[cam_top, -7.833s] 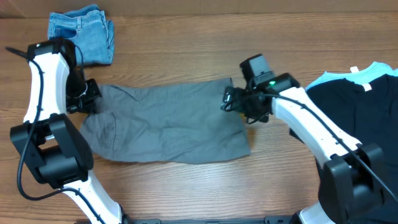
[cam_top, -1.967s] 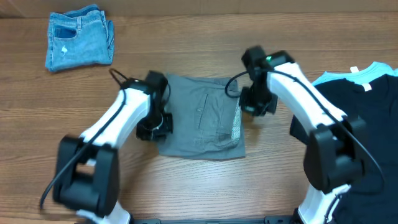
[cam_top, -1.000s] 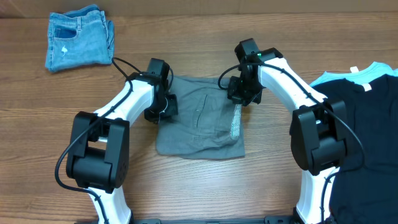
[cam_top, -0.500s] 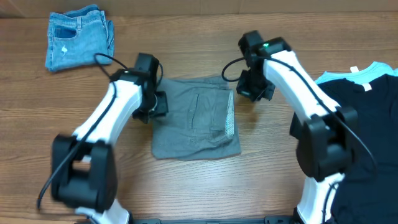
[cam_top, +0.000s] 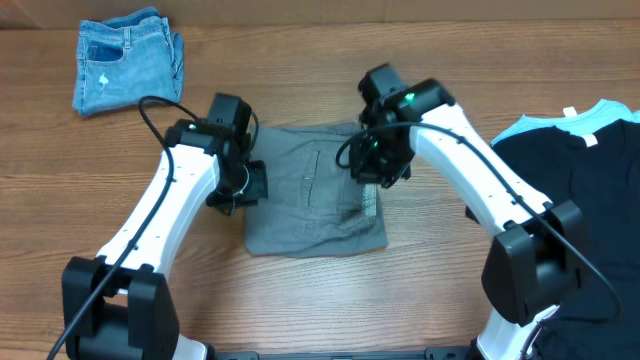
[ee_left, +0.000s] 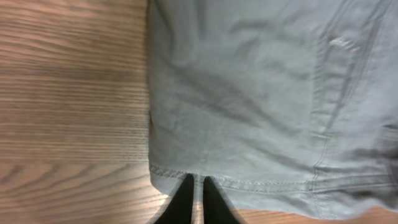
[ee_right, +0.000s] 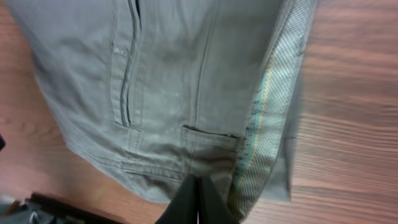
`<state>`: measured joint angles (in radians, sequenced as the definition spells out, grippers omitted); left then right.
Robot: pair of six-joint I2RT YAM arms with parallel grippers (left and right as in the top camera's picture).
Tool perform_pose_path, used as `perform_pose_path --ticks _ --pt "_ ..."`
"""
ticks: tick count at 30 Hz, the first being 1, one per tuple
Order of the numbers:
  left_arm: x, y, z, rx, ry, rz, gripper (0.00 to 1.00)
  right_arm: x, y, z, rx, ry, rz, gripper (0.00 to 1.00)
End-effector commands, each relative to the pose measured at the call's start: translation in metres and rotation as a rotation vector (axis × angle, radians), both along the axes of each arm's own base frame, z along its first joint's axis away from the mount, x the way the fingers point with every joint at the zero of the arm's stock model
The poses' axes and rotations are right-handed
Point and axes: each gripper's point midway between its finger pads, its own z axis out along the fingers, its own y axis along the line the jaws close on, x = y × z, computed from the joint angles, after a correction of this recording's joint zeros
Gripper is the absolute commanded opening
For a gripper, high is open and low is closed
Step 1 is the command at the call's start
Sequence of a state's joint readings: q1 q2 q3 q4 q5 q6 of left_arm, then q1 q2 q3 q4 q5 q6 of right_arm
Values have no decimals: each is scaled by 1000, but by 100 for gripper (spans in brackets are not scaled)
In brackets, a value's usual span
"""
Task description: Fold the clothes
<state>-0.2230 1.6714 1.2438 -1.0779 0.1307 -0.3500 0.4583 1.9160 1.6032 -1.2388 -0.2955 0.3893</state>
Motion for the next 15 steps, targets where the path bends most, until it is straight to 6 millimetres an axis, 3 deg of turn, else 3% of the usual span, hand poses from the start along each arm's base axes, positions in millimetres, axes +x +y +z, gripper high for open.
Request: perform_pose_path --ticks 1,7,13,15 --pt "-13 -9 -16 -43 47 -21 4 -21 9 -23 85 96 13 4" --pt "-27 -10 -44 -63 92 -22 4 -50 14 -57 165 181 37 4" --pt "-49 -5 -78 -48 173 -12 4 -76 -8 -89 120 259 1 4" --pt "-53 -4 -89 -51 200 -7 4 -79 -26 -100 41 274 -53 4"
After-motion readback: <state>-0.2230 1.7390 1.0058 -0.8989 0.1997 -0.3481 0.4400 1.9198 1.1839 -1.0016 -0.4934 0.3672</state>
